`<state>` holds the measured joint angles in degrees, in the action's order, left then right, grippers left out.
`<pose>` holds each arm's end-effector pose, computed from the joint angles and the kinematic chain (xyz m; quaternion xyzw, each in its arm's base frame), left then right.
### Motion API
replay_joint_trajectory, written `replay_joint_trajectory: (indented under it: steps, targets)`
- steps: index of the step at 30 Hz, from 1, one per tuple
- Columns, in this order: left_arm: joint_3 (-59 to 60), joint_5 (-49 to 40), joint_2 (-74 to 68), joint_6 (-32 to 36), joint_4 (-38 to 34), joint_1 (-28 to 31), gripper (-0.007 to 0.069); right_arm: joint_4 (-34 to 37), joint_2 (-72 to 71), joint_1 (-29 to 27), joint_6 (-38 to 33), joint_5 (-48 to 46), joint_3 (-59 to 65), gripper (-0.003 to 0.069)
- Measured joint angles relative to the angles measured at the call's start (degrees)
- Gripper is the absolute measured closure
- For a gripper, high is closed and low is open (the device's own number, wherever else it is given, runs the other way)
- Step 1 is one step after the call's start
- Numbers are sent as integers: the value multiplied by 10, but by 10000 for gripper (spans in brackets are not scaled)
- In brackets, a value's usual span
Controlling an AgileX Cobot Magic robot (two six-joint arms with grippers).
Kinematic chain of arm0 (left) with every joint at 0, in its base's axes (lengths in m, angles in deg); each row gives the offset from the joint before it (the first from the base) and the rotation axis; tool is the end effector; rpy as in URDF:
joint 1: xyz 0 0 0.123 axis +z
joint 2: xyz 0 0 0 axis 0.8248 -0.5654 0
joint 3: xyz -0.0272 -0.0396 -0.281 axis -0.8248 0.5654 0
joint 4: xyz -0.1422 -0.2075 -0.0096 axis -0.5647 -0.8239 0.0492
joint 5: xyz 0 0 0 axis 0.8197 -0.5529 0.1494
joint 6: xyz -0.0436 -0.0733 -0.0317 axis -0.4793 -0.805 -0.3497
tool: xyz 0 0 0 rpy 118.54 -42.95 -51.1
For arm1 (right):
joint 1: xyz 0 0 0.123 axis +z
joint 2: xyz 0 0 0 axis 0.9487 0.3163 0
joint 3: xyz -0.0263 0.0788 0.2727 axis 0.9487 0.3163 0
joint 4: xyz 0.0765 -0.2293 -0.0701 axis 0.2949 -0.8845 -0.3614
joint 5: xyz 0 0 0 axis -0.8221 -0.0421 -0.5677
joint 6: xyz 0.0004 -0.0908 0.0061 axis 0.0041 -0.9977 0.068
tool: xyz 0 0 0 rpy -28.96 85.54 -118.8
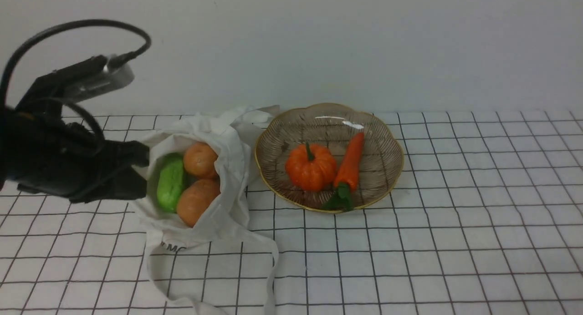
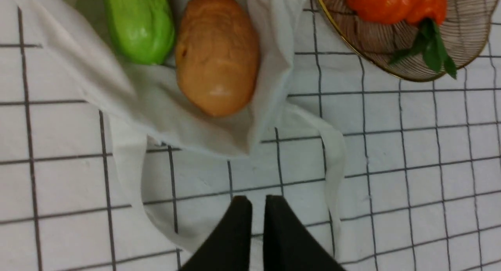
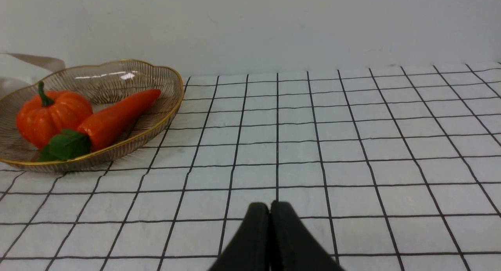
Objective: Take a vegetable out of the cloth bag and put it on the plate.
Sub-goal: Use the left arm to grab a potato from the bag
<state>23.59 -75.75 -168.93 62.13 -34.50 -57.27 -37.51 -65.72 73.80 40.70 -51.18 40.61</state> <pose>0.2764 -0.0397 0.2857 -0.0055 0.9611 -0.1868 0.2033 0.0531 0.0021 0.1726 0.0113 0.8010 0.0318 0.5977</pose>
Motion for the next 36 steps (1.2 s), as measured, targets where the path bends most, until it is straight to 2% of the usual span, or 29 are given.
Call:
replay_joint_trajectory:
  steps: [1,4,6,9,11,13,18,26,28,31,36]
  targets:
    - [-4,0,0,0,2,-1,569,0,0,0,0,0,0,674]
    - [-74,-2,-94,-15,49,-43,473,0,0,0,0,0,0,674]
    - [-92,-2,-121,-26,65,-54,435,0,0,0,0,0,0,674]
    - [-146,-8,-188,-60,136,-86,315,0,0,0,0,0,0,674]
    - [-159,-12,-207,-67,155,-95,269,0,0,0,0,0,0,674]
    - [-176,-14,-242,-74,180,-112,172,0,0,0,0,0,0,674]
    - [-182,-10,-284,-75,214,-133,62,0,0,0,0,0,0,674]
    - [-184,19,-312,-76,235,-134,52,0,0,0,0,0,0,674]
    - [-184,23,-318,-78,233,-134,67,0,0,0,0,0,0,674]
    - [-185,24,-323,-79,226,-134,131,0,0,0,0,0,0,674]
    - [-185,4,-321,-80,222,-132,131,0,0,0,0,0,0,674]
